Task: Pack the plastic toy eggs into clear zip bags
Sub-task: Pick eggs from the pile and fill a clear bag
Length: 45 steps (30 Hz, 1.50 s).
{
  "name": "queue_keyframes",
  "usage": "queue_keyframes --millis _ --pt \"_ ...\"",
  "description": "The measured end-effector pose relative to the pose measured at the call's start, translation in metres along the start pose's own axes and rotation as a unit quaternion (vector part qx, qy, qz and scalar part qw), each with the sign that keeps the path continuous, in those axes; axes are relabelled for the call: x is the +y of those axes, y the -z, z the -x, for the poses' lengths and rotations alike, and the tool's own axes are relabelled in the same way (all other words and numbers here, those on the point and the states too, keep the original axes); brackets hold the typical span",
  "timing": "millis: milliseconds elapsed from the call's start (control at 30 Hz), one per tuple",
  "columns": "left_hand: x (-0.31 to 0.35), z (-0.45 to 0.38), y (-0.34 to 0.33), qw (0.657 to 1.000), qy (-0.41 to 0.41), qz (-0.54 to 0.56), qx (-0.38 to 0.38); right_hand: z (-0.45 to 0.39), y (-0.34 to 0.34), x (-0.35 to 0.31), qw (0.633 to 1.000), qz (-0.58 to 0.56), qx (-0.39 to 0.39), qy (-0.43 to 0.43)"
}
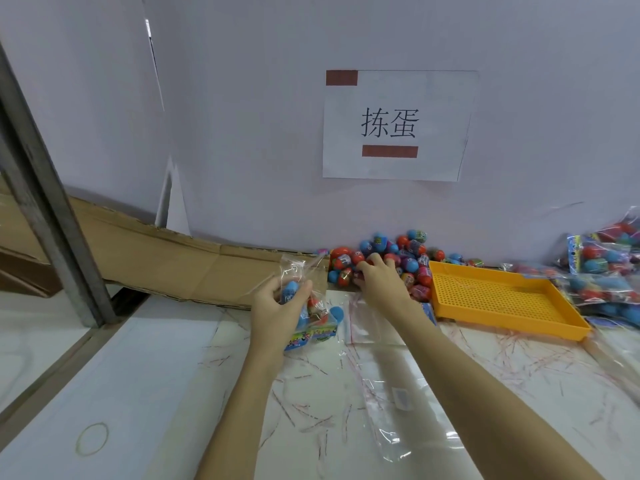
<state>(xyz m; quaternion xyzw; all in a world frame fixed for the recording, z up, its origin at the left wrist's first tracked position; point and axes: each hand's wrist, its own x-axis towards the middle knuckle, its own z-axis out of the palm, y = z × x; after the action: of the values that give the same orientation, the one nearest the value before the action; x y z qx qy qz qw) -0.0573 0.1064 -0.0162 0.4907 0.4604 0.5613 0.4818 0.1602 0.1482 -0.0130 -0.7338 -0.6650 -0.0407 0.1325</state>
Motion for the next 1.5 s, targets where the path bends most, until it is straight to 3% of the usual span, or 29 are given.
queue_keyframes --millis 200,300,467,600,733,867,1267,1500 --pt "0.003 0.002 0.0 0.999 -0.01 -0.024 -0.02 0.03 -0.002 0.001 0.997 -0.075 0.015 0.03" --pt "0.006 0.006 -0.001 0.998 -0.039 -0.035 -0.047 0.044 0.001 0.0 0.987 -0.134 0.086 0.037" --pt "0.008 0.009 -0.005 0.988 -0.079 -0.1 -0.086 0.073 0.016 -0.009 0.927 -0.306 0.213 -0.026" --pt "0.01 0.016 -0.011 0.974 -0.123 -0.155 -0.106 0.094 0.023 -0.018 0.871 -0.424 0.243 -0.042" --pt "0.01 0.022 -0.013 0.934 -0.22 -0.261 -0.108 0.101 0.032 -0.024 0.846 -0.44 0.302 -0.002" --pt "0.008 0.022 -0.016 0.92 -0.239 -0.286 -0.126 0.103 0.035 -0.024 0.858 -0.364 0.351 0.09" --pt "0.007 0.021 -0.018 0.943 -0.189 -0.23 -0.147 0.106 0.038 -0.024 0.892 -0.34 0.256 0.153" --pt "0.006 0.019 -0.017 0.945 -0.19 -0.225 -0.141 0.108 0.04 -0.024 0.891 -0.342 0.262 0.145"
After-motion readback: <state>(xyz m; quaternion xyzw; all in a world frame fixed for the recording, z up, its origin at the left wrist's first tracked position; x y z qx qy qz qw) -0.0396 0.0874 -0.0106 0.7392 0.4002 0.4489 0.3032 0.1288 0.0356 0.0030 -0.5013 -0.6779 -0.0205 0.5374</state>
